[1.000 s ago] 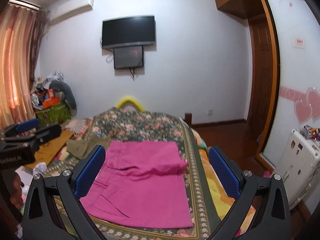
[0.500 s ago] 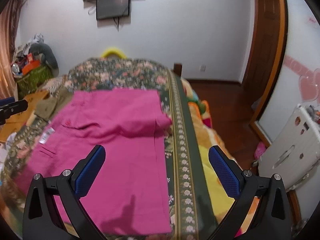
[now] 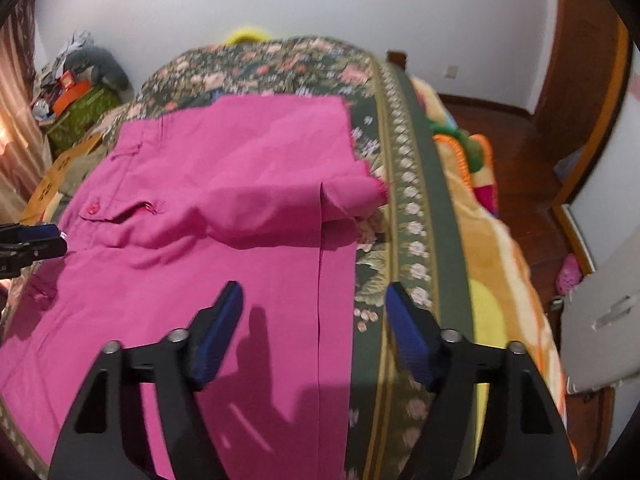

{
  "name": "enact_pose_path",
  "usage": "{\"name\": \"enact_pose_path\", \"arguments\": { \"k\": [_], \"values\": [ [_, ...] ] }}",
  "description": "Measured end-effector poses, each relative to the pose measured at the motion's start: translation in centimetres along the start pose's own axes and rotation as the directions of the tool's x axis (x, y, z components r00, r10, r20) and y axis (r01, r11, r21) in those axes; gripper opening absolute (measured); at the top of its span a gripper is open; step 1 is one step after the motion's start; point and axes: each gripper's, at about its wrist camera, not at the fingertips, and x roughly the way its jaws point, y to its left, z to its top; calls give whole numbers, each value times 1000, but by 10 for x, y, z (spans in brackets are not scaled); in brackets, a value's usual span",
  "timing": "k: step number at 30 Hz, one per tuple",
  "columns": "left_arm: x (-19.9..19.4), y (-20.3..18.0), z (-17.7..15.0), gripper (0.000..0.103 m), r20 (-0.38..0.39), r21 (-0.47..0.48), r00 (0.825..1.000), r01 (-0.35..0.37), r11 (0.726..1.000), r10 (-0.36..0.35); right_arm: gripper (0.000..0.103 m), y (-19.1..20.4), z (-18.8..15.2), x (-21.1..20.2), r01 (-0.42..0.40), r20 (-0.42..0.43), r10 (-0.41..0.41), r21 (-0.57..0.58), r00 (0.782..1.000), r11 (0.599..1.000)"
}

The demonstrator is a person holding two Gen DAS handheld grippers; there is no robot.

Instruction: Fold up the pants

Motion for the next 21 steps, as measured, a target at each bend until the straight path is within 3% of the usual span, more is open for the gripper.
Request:
{"name": "enact_pose_path", "arguments": {
  "k": [2,5,9,12,17,21],
  "values": [
    [5,0,-2,54,-14,6,1000,9,1000,-9,60,-2,0,12,-10,-34,10,-13,999,1000],
    [11,1,-1,40,-1,33,999,-44,998,44,55,-5,2,23,-39,-41,39,7,998,999],
    [16,1,1,38,11,69,997,-80,994,80,25,-11,-2,19,-117,-36,119,47,992,992],
    [17,2,3,38,17,95,994,-106,990,105,6,-5,-5,16,-120,-43,121,42,992,992],
    [24,9,9,38,24,120,986,-168,978,166,4,5,-10,9,-88,-65,90,33,994,996],
    [26,14,17,38,-1,139,988,-151,979,153,10,2,-7,4,-78,-73,82,50,994,996]
  ]
}}
